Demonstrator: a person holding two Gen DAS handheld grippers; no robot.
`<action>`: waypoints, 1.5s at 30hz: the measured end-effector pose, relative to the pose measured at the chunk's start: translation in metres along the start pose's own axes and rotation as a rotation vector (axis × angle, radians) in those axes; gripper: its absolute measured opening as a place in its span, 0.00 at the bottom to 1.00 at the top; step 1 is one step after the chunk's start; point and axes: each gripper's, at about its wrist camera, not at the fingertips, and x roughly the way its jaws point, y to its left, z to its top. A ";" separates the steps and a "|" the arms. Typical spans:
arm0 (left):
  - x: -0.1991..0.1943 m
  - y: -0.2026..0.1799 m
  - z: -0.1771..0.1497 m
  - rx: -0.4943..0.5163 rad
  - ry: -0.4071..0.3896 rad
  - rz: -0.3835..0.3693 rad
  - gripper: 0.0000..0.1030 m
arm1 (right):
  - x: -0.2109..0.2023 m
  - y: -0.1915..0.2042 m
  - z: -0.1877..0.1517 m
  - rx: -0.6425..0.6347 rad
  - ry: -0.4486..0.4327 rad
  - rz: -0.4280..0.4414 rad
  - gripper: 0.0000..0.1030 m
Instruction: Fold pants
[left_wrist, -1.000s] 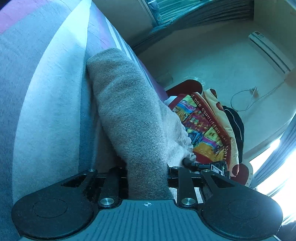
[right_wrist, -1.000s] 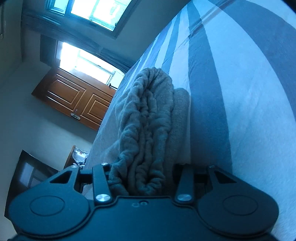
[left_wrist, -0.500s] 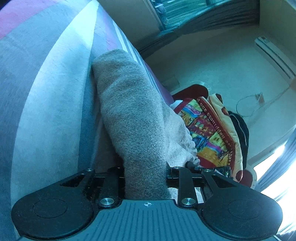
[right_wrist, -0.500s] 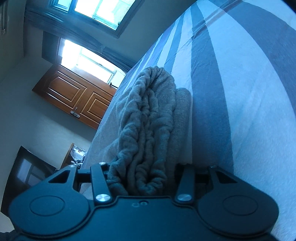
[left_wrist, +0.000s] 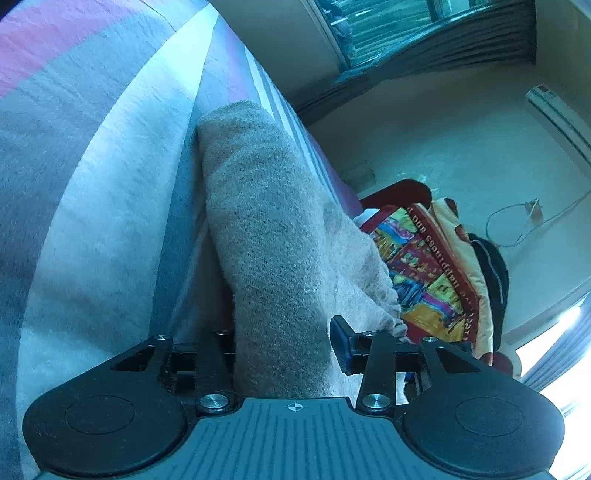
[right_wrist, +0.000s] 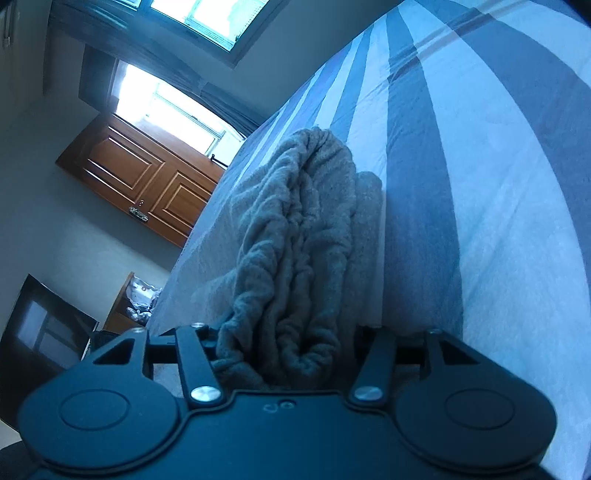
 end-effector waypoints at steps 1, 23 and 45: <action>0.001 -0.002 0.000 0.002 0.007 0.005 0.44 | 0.000 0.001 0.000 0.000 0.001 -0.003 0.52; -0.067 -0.096 -0.058 0.314 0.017 0.362 0.79 | -0.071 0.043 -0.025 -0.046 -0.051 -0.203 0.81; -0.197 -0.265 -0.285 0.547 -0.278 0.608 1.00 | -0.190 0.227 -0.251 -0.454 -0.341 -0.576 1.00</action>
